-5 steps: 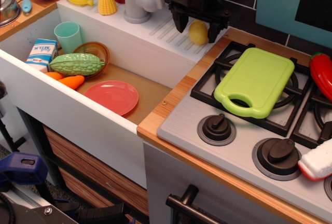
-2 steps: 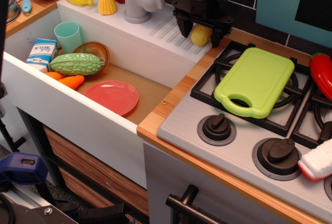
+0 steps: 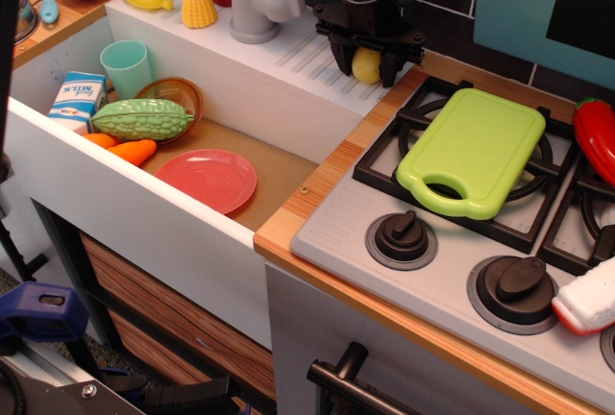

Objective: Put potato on plate

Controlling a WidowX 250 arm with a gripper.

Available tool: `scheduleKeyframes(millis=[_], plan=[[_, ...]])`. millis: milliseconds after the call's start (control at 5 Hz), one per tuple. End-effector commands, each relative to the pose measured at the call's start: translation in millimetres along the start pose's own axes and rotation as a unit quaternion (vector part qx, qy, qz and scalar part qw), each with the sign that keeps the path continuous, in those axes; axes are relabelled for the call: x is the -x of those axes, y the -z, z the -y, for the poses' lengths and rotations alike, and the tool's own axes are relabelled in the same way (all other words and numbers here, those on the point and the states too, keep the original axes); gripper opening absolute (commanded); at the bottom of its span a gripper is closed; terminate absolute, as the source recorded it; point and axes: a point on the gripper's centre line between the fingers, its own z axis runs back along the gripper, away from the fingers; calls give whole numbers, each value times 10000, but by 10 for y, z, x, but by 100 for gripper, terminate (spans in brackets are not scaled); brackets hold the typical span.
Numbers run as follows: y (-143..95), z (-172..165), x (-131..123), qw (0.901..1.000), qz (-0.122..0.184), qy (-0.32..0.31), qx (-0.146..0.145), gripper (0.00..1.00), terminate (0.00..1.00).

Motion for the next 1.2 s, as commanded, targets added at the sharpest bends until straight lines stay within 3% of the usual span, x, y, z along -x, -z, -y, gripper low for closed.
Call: scheduleKeyframes(millis=[0, 400, 600, 800, 1000], plan=[[-404, -114, -25, 9993, -6, 30, -379, 0, 0], [-796, -753, 598, 9872, -785, 559, -1268, 0, 0], [-772, -1080, 786, 9837, -1073, 633, -1294, 0, 0], [-532, -1328, 1002, 9817, -1355, 736, -1114, 0, 0], [-293, -1375, 1108, 9845, -1222, 762, -1006, 0, 0]])
